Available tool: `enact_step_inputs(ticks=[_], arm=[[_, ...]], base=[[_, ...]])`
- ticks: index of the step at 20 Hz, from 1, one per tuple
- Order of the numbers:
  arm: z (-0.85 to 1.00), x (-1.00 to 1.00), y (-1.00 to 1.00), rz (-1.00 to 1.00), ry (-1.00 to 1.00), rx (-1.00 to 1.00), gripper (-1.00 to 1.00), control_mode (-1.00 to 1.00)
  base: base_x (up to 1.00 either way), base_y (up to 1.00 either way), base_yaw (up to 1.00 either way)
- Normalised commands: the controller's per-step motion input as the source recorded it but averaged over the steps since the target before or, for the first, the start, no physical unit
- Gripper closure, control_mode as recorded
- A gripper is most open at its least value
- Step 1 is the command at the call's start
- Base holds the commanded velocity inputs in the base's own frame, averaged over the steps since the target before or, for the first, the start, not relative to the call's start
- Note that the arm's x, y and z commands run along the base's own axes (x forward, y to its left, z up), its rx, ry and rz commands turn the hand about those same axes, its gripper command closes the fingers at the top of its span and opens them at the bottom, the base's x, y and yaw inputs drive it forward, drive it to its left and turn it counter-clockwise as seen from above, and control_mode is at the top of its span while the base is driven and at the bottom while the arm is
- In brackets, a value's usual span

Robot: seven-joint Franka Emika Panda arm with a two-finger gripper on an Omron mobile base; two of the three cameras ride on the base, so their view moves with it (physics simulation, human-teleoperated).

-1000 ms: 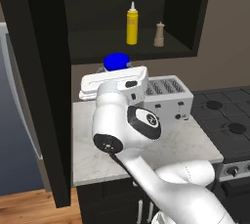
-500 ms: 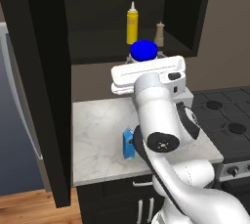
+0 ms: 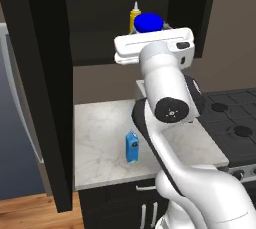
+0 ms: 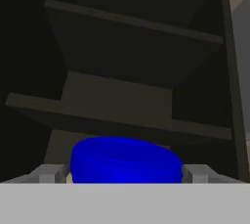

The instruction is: There are various items on the counter. Only move the condiments/shakers into the cabinet.

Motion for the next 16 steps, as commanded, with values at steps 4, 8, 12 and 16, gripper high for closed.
enact_step_inputs(ticks=[4, 8, 12, 16], arm=[[0.03, 0.30, 0.03, 0.00, 0.10, 0.00, 1.00, -1.00], [0.00, 0.30, 0.00, 0.00, 0.10, 0.00, 1.00, -1.00], [-0.01, 0.36, 0.00, 0.00, 0.12, 0.00, 1.00, -1.00], [0.00, 0.34, 0.03, 0.00, 0.08, 0.00, 1.00, -1.00]], base=[[0.00, 0.00, 0.00], [0.00, 0.00, 0.00], [0.00, 0.00, 0.00], [0.00, 0.00, 0.00]])
